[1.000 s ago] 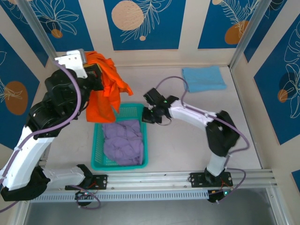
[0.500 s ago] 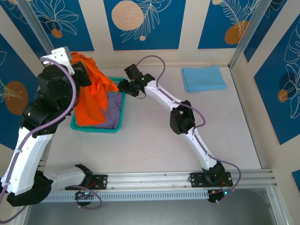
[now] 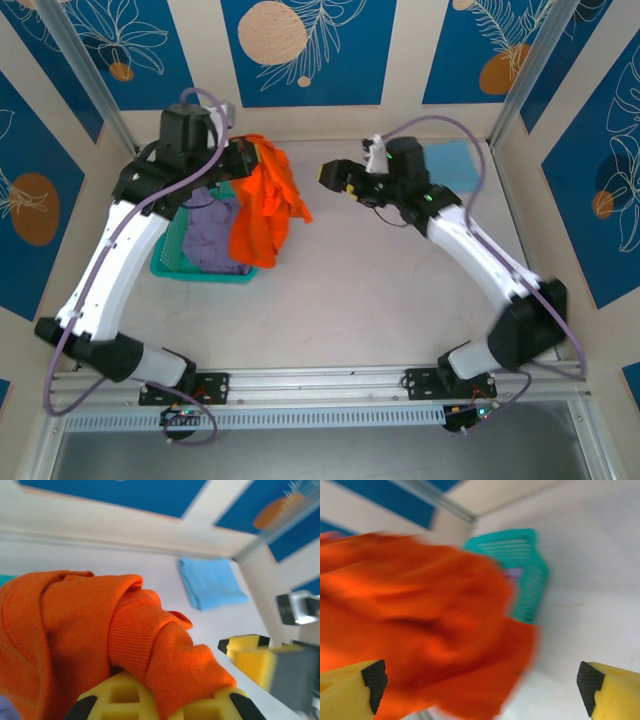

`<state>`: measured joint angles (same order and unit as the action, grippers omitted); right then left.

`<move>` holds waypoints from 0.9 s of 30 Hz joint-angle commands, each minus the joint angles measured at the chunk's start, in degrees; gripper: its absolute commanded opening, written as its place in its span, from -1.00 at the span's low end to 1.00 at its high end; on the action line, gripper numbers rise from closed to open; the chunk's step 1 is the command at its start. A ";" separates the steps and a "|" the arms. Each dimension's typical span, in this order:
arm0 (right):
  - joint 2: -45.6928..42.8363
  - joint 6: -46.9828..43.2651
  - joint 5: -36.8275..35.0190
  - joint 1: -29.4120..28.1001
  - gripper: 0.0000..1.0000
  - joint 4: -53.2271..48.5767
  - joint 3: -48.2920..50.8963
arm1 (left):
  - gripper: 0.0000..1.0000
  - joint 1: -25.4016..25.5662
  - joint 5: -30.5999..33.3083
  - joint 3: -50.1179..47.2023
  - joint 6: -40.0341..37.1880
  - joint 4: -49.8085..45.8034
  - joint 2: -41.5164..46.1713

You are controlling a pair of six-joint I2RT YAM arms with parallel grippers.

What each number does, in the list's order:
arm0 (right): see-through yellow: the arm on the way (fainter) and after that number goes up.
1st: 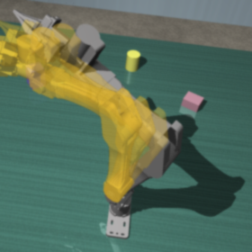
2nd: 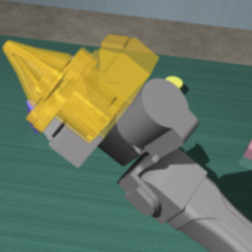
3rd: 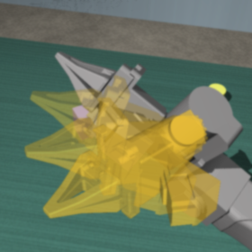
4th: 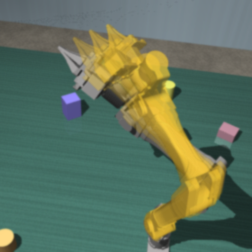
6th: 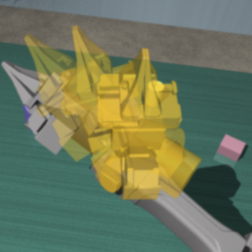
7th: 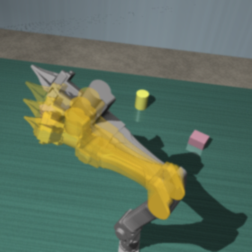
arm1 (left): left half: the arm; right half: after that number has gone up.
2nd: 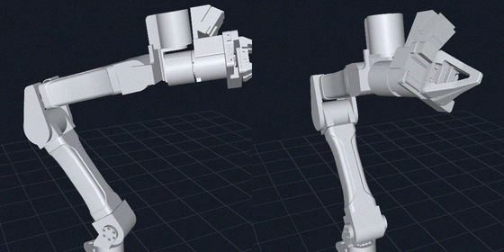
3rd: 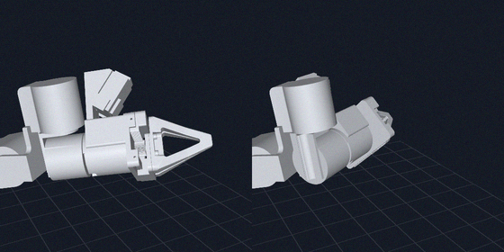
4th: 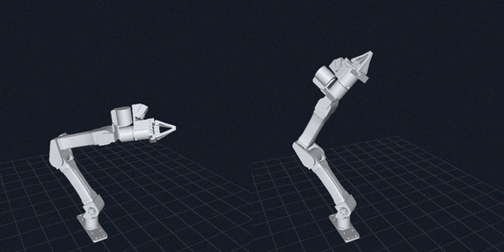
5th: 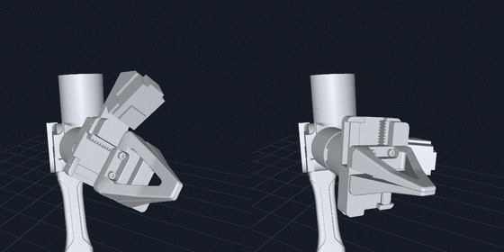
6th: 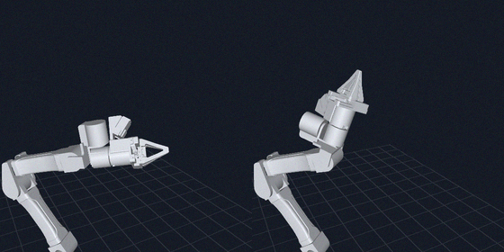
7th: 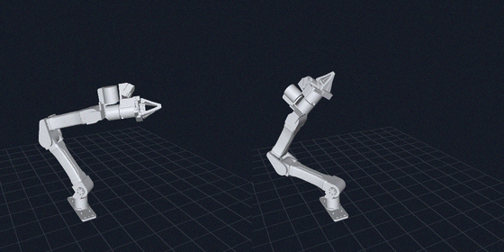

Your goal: Fold and stack the t-shirts

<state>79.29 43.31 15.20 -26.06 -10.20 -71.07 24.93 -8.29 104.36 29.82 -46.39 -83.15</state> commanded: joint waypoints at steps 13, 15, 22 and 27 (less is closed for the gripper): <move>-8.62 -8.74 6.44 0.44 -0.64 3.20 14.81 | -0.50 10.20 -22.77 13.77 2.95 -0.24 -17.61; -11.35 -8.99 2.58 1.87 -1.00 1.42 16.75 | 0.13 10.10 -17.46 15.57 -0.29 -5.36 -18.33; -19.86 -6.27 -9.76 5.04 -1.00 -2.82 26.47 | 0.79 8.99 18.38 15.72 -10.78 -20.47 -21.86; -20.51 -6.41 -9.05 5.60 -1.00 2.27 31.60 | 0.55 8.74 29.76 10.24 -15.41 -24.29 -30.28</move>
<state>59.16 36.62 7.27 -20.64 -11.33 -40.64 34.06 9.58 117.78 19.42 -63.46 -107.90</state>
